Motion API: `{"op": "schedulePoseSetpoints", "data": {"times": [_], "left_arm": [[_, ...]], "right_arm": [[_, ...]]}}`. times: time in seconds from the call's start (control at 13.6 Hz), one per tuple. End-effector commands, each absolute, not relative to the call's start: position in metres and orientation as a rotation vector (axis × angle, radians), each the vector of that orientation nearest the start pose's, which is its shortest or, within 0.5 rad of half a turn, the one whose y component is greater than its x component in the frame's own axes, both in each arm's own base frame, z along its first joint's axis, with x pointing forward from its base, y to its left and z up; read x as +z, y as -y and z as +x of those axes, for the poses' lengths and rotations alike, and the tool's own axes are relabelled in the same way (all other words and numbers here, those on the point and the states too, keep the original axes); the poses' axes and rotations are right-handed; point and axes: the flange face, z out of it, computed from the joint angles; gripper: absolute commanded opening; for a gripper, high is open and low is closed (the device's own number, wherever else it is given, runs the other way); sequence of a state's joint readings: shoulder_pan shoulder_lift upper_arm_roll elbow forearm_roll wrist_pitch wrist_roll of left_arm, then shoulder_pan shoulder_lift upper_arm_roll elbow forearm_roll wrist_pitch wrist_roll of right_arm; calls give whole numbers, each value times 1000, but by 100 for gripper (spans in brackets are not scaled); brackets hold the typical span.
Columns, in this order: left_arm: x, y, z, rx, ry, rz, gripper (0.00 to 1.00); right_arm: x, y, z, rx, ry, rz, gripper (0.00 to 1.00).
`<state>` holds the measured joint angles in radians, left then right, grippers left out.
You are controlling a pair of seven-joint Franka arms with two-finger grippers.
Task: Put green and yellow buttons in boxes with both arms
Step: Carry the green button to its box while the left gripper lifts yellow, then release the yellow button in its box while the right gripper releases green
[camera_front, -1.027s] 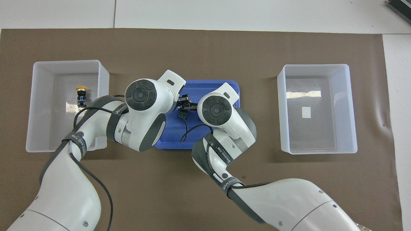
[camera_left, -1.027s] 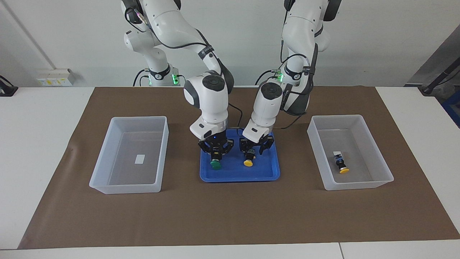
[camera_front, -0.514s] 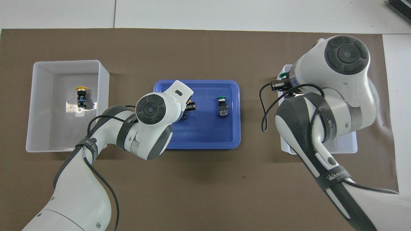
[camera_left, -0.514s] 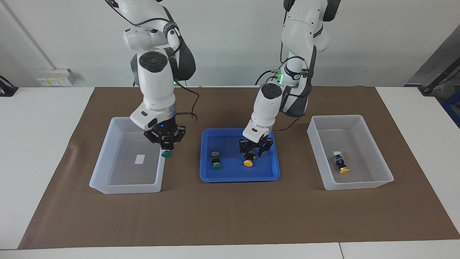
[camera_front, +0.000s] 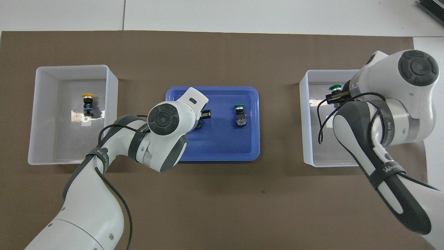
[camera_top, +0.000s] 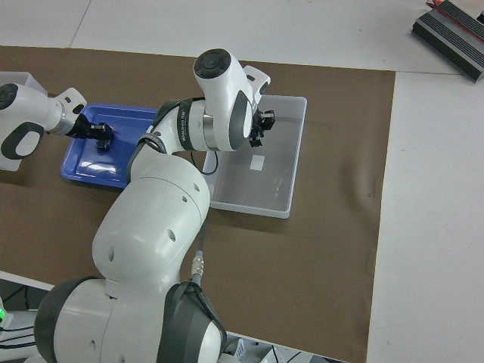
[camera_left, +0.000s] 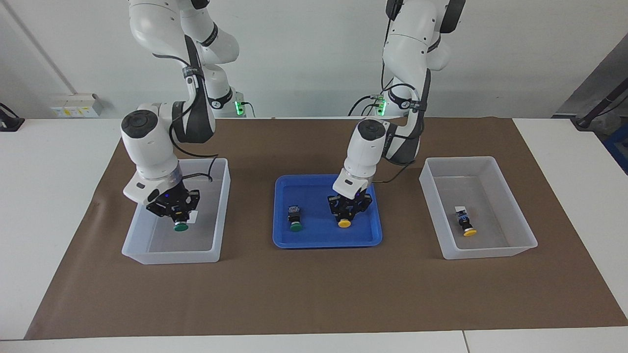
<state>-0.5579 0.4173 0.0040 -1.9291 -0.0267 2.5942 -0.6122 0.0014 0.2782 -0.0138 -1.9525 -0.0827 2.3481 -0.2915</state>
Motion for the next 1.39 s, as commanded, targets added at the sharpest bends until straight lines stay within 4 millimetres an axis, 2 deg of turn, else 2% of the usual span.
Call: {"op": "schedulePoseSetpoints", "data": {"times": [0.0, 0.07, 0.15, 0.22, 0.37, 0.44, 0.59, 0.66, 0.73, 0.81, 0.95, 1.1, 1.17, 1.32], "left_arm": [[303, 332, 557, -269, 165, -3247, 0], [313, 327, 567, -246, 189, -3238, 0], [327, 315, 580, -235, 226, -3230, 0], [343, 295, 592, -220, 272, -3219, 0], [390, 244, 610, -208, 373, -3197, 0], [412, 217, 616, -213, 401, -3193, 0], [438, 164, 629, -183, 375, -3177, 0], [445, 134, 635, -152, 339, -3170, 0], [450, 104, 640, -130, 298, -3165, 0], [452, 79, 643, -116, 246, -3164, 0], [454, 29, 646, -111, 165, -3160, 0], [452, -10, 642, -102, 82, -3157, 0], [445, -22, 637, -83, 54, -3150, 0], [428, -46, 626, -108, 37, -3139, 0]], "right_arm": [[330, 12, 624, -220, 600, -3145, 0], [323, 14, 625, -217, 596, -3146, 24], [316, 15, 626, -225, 588, -3146, 65], [314, 15, 626, -227, 586, -3147, 99], [316, 14, 627, -225, 585, -3146, 100], [325, 9, 628, -243, 594, -3144, 100], [365, -11, 632, -296, 559, -3119, 100], [386, -40, 635, -295, 512, -3086, 100], [404, -50, 638, -278, 426, -3084, 100], [420, -69, 641, -266, 349, -3082, 100], [435, -115, 642, -285, 197, -3072, 100], [435, -167, 633, -315, 35, -3055, 100], [429, -190, 629, -309, -32, -3047, 100], [402, -234, 624, -306, -91, -3038, 100]]}}
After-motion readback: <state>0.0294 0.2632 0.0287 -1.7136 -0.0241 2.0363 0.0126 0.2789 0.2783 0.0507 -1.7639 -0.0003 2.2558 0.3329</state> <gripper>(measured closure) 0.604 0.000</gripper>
